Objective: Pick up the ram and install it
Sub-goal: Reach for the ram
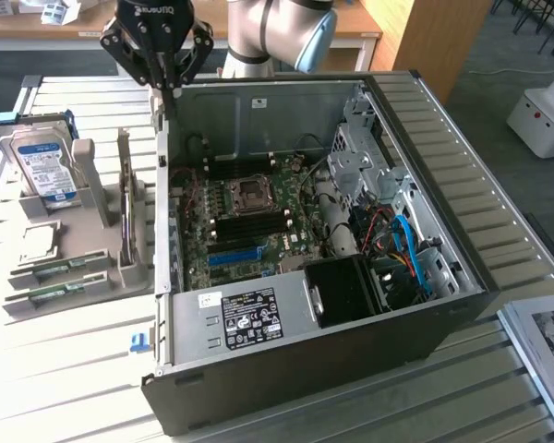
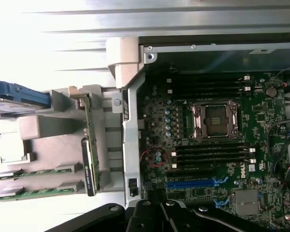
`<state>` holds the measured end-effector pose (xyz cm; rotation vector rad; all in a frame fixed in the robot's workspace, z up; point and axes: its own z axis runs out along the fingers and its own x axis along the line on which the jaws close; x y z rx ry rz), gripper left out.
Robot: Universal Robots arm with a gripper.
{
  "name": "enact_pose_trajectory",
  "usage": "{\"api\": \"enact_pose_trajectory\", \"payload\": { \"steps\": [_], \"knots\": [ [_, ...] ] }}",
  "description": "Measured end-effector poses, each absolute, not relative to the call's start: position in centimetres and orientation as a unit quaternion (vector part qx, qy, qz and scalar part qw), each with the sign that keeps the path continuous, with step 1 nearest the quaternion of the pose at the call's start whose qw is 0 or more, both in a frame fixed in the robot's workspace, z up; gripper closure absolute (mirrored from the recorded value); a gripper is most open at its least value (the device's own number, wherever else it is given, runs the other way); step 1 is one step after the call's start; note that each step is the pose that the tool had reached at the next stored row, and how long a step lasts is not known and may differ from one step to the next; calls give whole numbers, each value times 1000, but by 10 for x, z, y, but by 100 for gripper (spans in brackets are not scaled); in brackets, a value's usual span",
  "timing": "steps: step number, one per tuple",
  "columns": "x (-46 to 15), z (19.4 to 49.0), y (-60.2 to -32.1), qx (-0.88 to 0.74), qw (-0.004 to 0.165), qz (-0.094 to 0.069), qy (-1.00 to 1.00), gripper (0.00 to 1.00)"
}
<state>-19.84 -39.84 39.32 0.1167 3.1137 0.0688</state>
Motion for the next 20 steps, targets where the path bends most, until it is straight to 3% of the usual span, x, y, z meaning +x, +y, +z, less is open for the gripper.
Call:
{"api": "enact_pose_trajectory", "payload": {
  "steps": [20],
  "knots": [
    [-252,393,-398,37,12,22,999,90]
  ]
}}
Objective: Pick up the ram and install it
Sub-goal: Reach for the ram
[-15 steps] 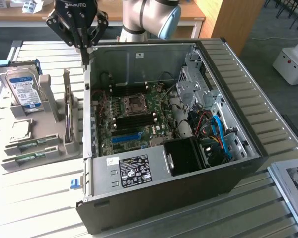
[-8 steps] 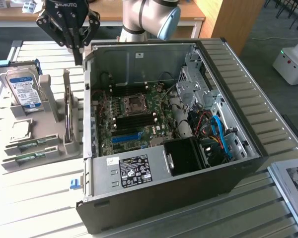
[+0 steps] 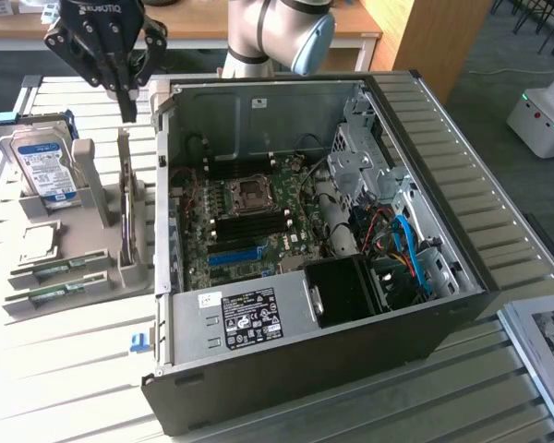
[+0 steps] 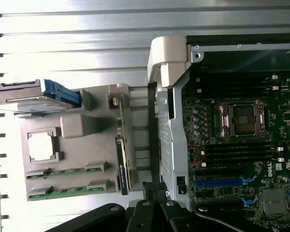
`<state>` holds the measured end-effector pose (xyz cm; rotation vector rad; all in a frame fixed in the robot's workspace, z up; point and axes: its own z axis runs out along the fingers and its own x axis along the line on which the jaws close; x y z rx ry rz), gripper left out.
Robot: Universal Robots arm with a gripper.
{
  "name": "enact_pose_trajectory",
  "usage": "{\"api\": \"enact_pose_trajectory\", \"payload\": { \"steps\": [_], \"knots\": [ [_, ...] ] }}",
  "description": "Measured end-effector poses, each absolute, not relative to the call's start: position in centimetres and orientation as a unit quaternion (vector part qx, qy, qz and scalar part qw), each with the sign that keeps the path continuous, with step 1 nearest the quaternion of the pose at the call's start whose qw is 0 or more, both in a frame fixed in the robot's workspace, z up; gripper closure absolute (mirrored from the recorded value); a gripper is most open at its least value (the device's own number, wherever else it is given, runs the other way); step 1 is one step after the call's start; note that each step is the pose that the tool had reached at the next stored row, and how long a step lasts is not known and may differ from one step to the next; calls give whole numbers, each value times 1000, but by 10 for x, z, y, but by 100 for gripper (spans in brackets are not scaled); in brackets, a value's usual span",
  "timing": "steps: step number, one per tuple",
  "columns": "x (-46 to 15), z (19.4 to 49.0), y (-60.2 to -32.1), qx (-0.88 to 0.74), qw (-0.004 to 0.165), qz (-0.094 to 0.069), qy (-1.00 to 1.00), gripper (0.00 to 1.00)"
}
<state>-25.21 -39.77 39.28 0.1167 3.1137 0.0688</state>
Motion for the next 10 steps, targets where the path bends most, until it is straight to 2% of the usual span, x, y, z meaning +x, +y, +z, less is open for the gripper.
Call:
{"api": "enact_pose_trajectory", "payload": {
  "steps": [10],
  "knots": [
    [-277,392,-397,37,13,22,999,90]
  ]
}}
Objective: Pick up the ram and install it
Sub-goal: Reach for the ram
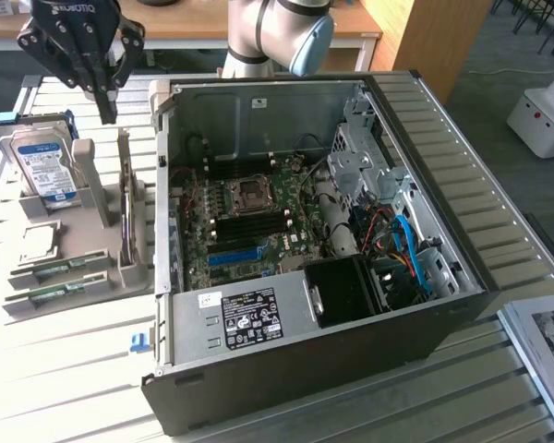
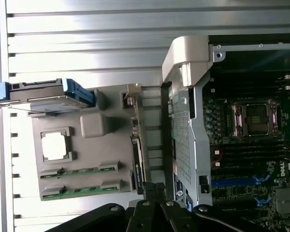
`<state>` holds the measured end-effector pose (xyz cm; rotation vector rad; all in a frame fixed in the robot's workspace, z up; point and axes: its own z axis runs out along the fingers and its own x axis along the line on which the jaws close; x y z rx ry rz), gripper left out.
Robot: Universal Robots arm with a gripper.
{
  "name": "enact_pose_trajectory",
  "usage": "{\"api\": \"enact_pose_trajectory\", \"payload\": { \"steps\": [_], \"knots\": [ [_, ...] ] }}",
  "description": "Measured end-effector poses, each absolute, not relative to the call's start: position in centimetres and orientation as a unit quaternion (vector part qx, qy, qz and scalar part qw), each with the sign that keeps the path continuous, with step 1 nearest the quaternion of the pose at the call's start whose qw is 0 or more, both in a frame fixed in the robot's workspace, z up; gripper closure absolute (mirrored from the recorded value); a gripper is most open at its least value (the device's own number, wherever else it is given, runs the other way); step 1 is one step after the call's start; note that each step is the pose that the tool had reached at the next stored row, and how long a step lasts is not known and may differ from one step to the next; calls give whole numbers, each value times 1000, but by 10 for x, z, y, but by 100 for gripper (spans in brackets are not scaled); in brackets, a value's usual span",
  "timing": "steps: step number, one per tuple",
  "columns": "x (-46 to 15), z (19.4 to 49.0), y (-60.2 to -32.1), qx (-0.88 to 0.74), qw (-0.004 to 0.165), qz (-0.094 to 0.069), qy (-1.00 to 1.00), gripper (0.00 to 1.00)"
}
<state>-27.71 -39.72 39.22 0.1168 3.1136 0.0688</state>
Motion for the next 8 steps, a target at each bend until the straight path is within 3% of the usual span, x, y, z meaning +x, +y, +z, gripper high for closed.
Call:
{"api": "enact_pose_trajectory", "payload": {
  "steps": [8],
  "knots": [
    [-298,392,-397,37,13,22,999,90]
  ]
}}
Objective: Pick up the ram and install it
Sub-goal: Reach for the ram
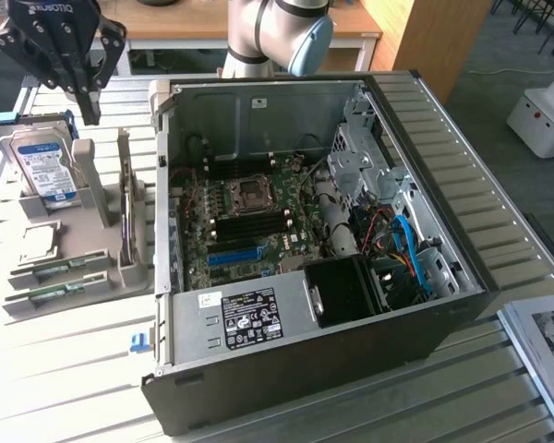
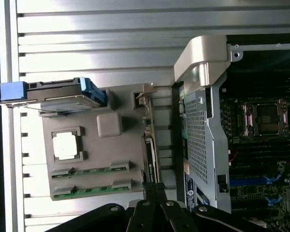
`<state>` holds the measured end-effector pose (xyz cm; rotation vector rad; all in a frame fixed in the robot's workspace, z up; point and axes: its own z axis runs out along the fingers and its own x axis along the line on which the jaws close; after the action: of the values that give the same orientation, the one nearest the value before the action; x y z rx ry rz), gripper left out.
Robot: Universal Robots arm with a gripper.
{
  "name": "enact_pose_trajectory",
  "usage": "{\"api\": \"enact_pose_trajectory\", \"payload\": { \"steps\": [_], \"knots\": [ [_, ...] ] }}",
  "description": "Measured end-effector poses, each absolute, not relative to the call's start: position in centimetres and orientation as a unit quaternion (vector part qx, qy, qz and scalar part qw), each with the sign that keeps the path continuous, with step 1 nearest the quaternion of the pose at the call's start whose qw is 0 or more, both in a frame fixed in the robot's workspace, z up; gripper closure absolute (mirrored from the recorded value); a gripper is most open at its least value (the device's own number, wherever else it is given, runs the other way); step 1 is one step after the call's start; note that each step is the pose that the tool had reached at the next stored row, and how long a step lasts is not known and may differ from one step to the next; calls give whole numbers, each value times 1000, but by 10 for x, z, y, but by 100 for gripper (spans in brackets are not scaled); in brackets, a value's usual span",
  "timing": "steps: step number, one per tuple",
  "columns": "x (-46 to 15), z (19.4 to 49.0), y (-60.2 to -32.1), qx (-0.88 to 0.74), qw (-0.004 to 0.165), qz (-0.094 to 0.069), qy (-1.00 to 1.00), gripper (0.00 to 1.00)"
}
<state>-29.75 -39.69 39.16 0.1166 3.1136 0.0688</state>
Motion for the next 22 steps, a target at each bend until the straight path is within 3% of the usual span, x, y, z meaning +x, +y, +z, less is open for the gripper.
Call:
{"api": "enact_pose_trajectory", "payload": {
  "steps": [22],
  "knots": [
    [-349,390,-396,37,11,22,999,90]
  ]
}}
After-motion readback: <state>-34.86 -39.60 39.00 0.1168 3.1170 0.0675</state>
